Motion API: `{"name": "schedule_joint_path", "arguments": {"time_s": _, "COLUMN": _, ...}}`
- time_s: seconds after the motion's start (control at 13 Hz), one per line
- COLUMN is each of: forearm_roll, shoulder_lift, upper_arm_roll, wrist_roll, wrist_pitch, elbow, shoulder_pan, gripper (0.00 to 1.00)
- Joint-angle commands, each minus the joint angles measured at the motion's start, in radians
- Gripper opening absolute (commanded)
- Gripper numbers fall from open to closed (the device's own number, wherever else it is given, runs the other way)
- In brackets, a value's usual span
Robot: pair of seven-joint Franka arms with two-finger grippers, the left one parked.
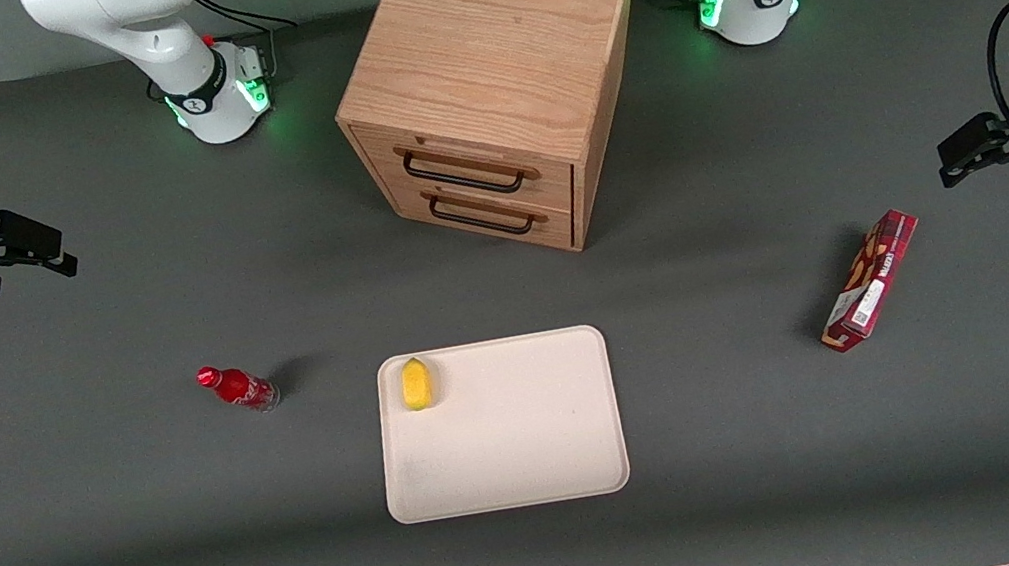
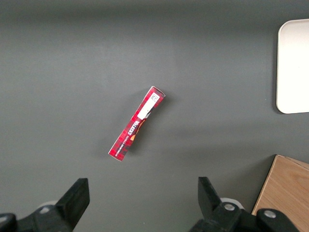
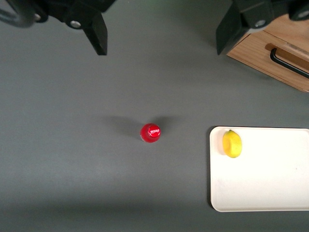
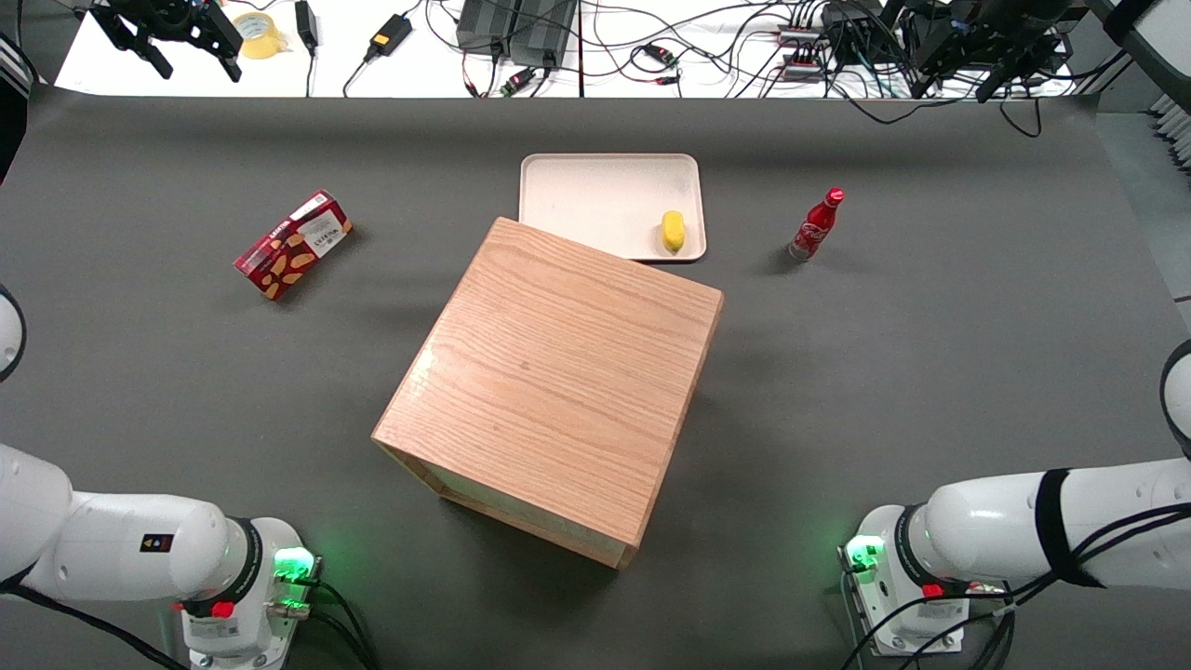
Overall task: Place coke bottle on tray
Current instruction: 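Move the open right gripper down over the red Coca-Cola bottle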
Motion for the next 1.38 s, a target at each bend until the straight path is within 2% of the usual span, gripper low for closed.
{"name": "schedule_joint_path", "arguments": {"time_s": 0.0, "forearm_roll": 0.014, "shoulder_lift": 0.007, "upper_arm_roll": 0.028, "wrist_roll": 0.020, "wrist_pitch": -0.010, "elbow": 0.020, "shoulder_pan": -0.025, "gripper": 1.00}}
{"name": "schedule_joint_path", "arguments": {"time_s": 0.69, "forearm_roll": 0.014, "shoulder_lift": 0.062, "upper_arm_roll": 0.029, "wrist_roll": -0.003, "wrist_pitch": -0.036, "elbow": 0.028, "shoulder_pan": -0.044, "gripper": 1.00}}
{"name": "schedule_joint_path", "arguments": {"time_s": 0.77, "forearm_roll": -0.012, "shoulder_lift": 0.091, "upper_arm_roll": 0.034, "wrist_roll": -0.008, "wrist_pitch": -0.025, "elbow": 0.019, "shoulder_pan": -0.033, "gripper": 1.00}}
{"name": "schedule_joint_path", "arguments": {"time_s": 0.85, "forearm_roll": -0.058, "shoulder_lift": 0.110, "upper_arm_roll": 0.055, "wrist_roll": -0.021, "wrist_pitch": 0.007, "elbow": -0.010, "shoulder_pan": -0.030, "gripper": 1.00}}
{"name": "schedule_joint_path", "arguments": {"time_s": 1.08, "forearm_roll": -0.063, "shoulder_lift": 0.107, "upper_arm_roll": 0.074, "wrist_roll": -0.083, "wrist_pitch": 0.195, "elbow": -0.186, "shoulder_pan": -0.039, "gripper": 1.00}}
{"name": "schedule_joint_path", "arguments": {"time_s": 1.31, "forearm_roll": -0.069, "shoulder_lift": 0.075, "upper_arm_roll": 0.075, "wrist_roll": -0.132, "wrist_pitch": 0.463, "elbow": -0.424, "shoulder_pan": -0.041, "gripper": 1.00}}
